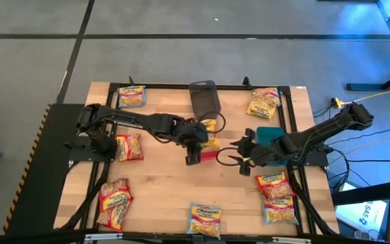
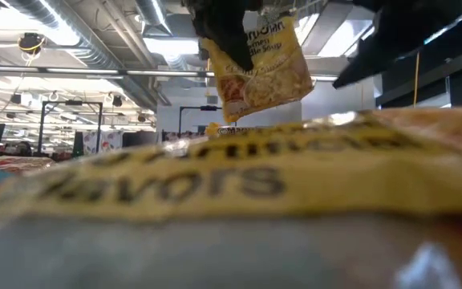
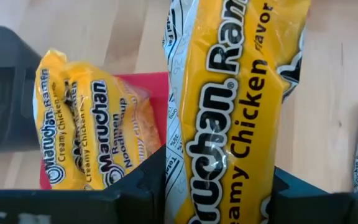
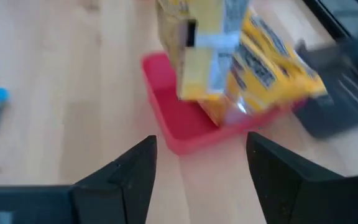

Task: Sort Maruchan noodles
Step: Put the yellow noodle pack into the red bin

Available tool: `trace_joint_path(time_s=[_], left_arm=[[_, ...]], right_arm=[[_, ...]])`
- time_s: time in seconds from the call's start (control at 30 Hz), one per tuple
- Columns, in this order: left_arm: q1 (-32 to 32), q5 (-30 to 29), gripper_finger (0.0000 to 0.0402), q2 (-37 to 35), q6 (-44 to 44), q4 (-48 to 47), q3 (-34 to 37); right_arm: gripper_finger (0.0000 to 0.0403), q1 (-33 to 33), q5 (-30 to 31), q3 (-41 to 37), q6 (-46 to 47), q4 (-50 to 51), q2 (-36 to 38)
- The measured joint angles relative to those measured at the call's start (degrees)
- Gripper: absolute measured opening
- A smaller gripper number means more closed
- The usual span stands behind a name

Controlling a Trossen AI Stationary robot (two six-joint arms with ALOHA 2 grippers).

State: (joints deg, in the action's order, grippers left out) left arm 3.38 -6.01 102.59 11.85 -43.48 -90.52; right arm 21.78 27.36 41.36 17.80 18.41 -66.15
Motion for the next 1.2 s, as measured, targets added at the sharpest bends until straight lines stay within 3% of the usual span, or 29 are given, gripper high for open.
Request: trace_joint_path(time_s=[0.37,0.5,1.2], left_arm=[[-4.67,1.38,0.0129,0.41,-1.48,-0.64,0.04],[-5.38,3.96,0.0129,1.08,-1.49,-0.31,-0.04],[-5.90,5.45,0.0129,8.82,0.04,-4.67,0.03]], right_arm=[[0.0214,-0.07,5.18,-5.69,5.12,0.70,0.00],[0.0214,-0.07,6.02,-5.89,5.14,0.60,-0.02],[0.0214,-0.07,7.62,-5.89,5.86,1.36,-0.04]])
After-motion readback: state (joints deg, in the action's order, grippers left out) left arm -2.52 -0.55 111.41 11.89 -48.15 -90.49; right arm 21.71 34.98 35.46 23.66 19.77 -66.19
